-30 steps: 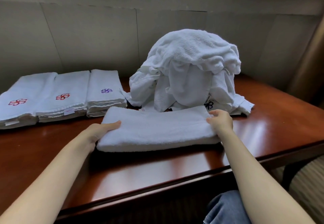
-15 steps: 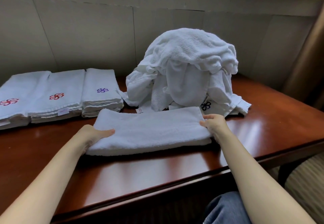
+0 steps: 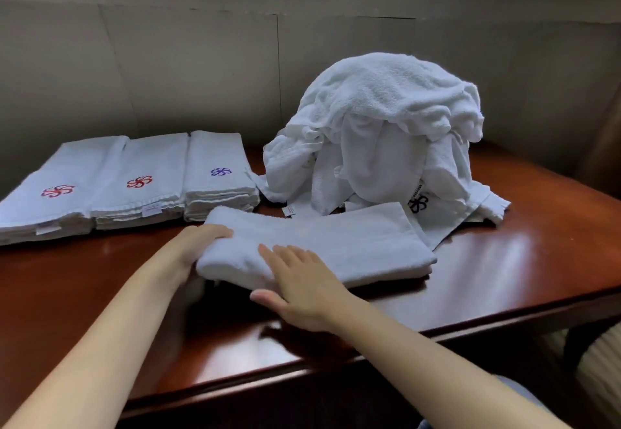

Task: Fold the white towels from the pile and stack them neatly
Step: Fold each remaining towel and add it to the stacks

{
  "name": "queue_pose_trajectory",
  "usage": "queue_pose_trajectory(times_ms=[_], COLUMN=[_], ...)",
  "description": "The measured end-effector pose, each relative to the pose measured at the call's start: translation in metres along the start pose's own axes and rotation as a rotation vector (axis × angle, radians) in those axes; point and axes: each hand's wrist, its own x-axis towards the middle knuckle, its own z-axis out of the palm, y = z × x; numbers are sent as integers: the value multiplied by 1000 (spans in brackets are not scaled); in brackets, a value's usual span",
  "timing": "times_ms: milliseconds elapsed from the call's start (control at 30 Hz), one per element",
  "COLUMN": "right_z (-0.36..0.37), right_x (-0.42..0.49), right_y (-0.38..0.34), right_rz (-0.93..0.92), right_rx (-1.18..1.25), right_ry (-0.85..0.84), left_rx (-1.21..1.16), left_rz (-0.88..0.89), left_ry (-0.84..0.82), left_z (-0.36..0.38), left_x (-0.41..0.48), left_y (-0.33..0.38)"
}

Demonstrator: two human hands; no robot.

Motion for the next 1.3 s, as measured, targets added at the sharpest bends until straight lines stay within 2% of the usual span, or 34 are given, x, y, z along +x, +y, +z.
queue_pose_trajectory(times_ms=[33, 100, 167, 233, 300, 400, 433, 500, 567, 633, 700, 800, 867, 1000, 1100, 1167, 1200, 1233, 1300], right_z=[5, 7, 0, -11, -31, -64, -74, -88, -95, -89, -70, -37, -24, -18, -22, -26, -27, -26, -23], right_x=[0, 5, 10, 14, 13, 17, 19, 24, 29, 35, 38, 35, 35, 40, 36, 32, 31, 29, 27], right_y=[-6, -10, -12, -12, -12, -13, -10, 0, 12, 25, 38, 54, 64, 71, 69, 66, 65, 64, 65], right_rz=[-12, 27, 92, 143, 201, 322, 350, 329, 356, 482, 659, 895, 962, 878, 836, 778, 724, 659, 550], right_rx=[-29, -55, 9, 197, 544, 1377, 1629, 1981, 2130, 2068, 1857, 1652, 1513, 1266, 1183, 1141, 1126, 1120, 1128], right_ry=[-43, 9, 161, 347, 480, 585, 583, 523, 511, 616, 638, 384, 293, 274, 162, 50, 12, -6, 17], left_rx=[-50, -156, -273, -397, -466, -345, -267, -104, -52, -134, -101, 276, 455, 516, 435, 466, 526, 575, 557], left_rz=[14, 51, 100, 154, 229, 442, 512, 573, 440, 244, 168, 115, 87, 86, -35, -99, -98, -69, 40], left_ry=[-16, -63, -143, -221, -261, -192, -237, -509, -761, -836, -721, -439, -361, -413, -697, -882, -893, -836, -597], left_z=[1, 0, 0, -3, -8, -22, -27, -39, -51, -52, -44, -29, -30, -41, -50, -53, -52, -49, -38], left_x=[-6, -21, -35, -43, -47, -42, -41, -42, -44, -40, -30, -19, -13, -16, -23, -29, -30, -29, -20], left_y=[5, 14, 23, 32, 37, 35, 34, 26, 17, 6, -7, -25, -33, -35, -32, -30, -30, -29, -26])
